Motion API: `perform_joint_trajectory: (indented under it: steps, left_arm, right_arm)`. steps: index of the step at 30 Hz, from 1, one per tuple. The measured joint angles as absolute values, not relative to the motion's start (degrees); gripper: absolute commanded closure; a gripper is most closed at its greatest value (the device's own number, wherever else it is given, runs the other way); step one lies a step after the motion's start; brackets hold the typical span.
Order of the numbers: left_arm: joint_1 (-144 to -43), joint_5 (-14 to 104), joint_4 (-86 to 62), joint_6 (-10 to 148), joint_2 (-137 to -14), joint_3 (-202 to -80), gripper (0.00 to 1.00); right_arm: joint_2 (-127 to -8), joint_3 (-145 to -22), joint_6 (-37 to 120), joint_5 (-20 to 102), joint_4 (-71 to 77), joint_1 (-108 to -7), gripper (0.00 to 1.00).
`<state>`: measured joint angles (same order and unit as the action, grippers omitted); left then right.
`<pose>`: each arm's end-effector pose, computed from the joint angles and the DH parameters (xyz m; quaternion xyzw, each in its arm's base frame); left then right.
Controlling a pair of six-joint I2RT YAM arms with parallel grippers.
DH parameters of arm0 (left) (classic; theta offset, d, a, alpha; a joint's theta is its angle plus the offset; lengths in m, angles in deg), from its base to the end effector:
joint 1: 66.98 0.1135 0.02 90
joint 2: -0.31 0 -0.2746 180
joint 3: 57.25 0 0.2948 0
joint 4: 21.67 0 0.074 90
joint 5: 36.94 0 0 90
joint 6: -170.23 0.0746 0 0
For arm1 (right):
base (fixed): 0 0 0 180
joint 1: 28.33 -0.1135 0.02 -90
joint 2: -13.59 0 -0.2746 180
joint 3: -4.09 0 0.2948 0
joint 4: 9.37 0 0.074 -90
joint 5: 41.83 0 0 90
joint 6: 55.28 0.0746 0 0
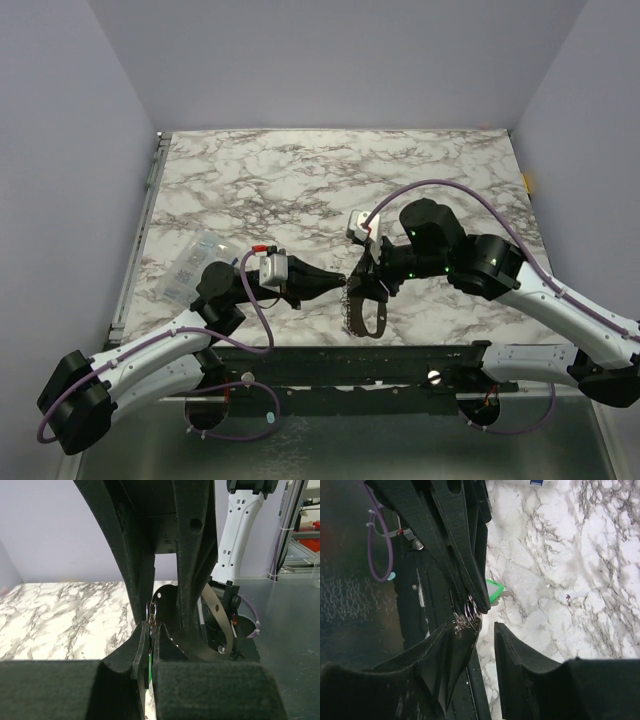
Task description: Put the keys on the keyring
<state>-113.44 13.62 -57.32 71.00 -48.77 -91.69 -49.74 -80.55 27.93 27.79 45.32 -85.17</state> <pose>0.1366 -0.2126 0.2937 0.4337 0.4165 -0.5313 0.5968 0.1377 0.2583 0.3868 -0.5281 0.6921 0.3386 0.3571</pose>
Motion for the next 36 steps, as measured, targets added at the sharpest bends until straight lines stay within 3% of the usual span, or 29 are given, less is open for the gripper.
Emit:
perform_joint_trajectory:
  steps: [8, 18, 28, 32, 36]
  left_arm:
    - [-113.44, 13.60, -56.91, 70.89, -48.77, -91.69, 1.00]
    - [-113.44, 12.44, -54.18, 70.82, -51.57, -91.71, 1.00]
    - [-113.44, 10.99, -53.41, 70.37, -52.38, -91.95, 1.00]
    - [-113.44, 10.64, -53.24, 70.21, -52.42, -92.02, 1.00]
    - [-113.44, 10.43, -52.84, 70.19, -52.84, -92.09, 1.00]
  right_arm:
    - [-50.33, -83.53, 26.66, 27.90, 48.42, -85.25, 0.43]
    - [-52.41, -87.42, 23.58, 28.51, 52.38, -85.25, 0.57]
    - [-52.08, -84.36, 20.83, 28.46, 51.24, -85.25, 0.58]
    - [-52.08, -82.17, 18.51, 27.81, 51.26, -85.25, 0.65]
    - [-51.75, -81.27, 16.91, 27.31, 50.26, -85.25, 0.65]
